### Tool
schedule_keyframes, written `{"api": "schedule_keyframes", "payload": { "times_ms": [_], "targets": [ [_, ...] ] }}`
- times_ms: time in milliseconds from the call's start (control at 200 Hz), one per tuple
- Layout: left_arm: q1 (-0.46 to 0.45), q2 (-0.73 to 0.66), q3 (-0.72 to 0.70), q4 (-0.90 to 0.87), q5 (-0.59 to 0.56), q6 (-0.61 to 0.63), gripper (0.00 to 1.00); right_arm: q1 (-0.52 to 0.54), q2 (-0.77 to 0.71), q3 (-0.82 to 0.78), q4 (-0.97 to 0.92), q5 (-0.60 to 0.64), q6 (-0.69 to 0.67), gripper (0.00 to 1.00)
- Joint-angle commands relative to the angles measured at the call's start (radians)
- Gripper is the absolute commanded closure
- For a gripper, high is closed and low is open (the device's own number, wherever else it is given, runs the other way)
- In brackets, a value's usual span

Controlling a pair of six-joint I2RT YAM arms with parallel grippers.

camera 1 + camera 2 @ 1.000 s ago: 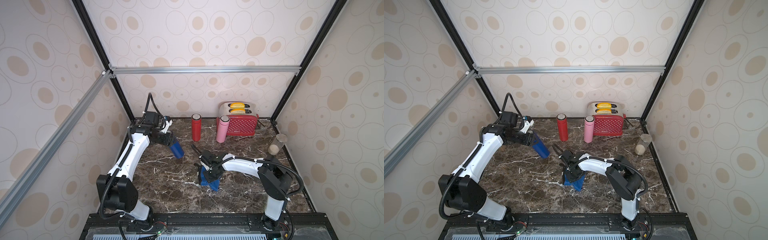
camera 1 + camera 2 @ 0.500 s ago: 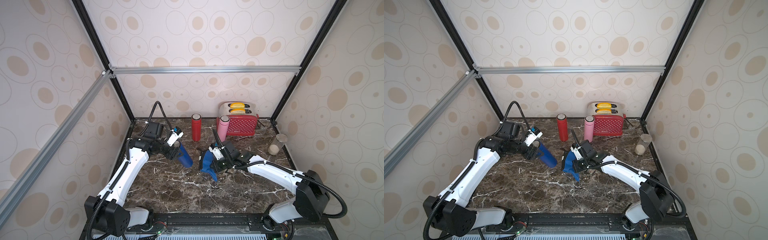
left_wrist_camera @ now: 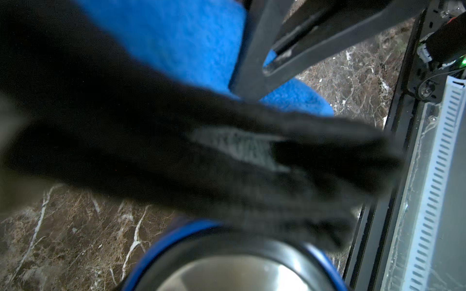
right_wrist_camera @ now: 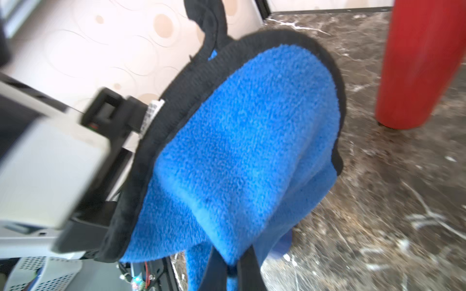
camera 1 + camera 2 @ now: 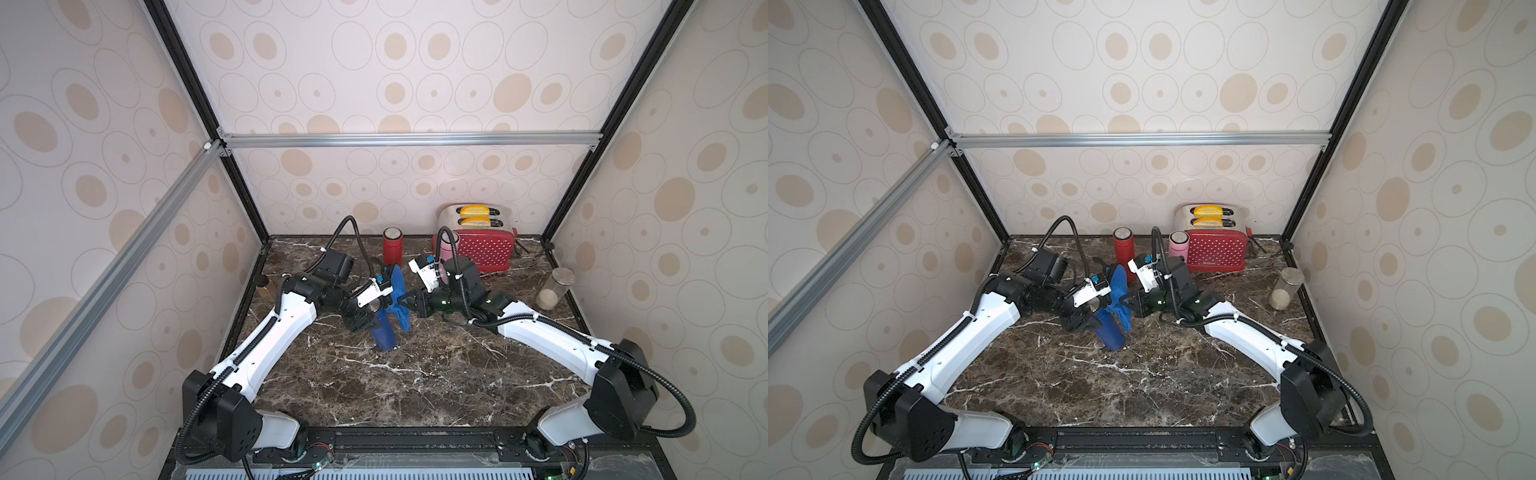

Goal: Wipe the surface of the thermos
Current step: Wipe the dirt from the surface of the thermos.

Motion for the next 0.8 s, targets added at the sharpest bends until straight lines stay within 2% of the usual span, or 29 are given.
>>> {"api": "schedule_keyframes", "payload": {
  "times_ms": [0,406,671,796],
  "targets": [
    [-0.022,0.016,0.018,0.031,0.008,0.057,1.00,0.010,0.028,-0.047,0.107,-0.070,0.051,1.00],
    [-0.104,0.064,-0.018,0.129,-0.084,0.009,1.00,0.028,0.180,-0.215,0.287,-0.064,0.124,1.00],
    [-0.110,-0.002,-0.109,0.200,-0.126,-0.035,1.00,0.029,0.335,-0.221,0.307,-0.066,0.138,1.00],
    [-0.110,-0.030,-0.131,0.211,-0.131,-0.061,1.00,0.029,0.337,-0.220,0.314,-0.068,0.141,1.00]
  ]
}}
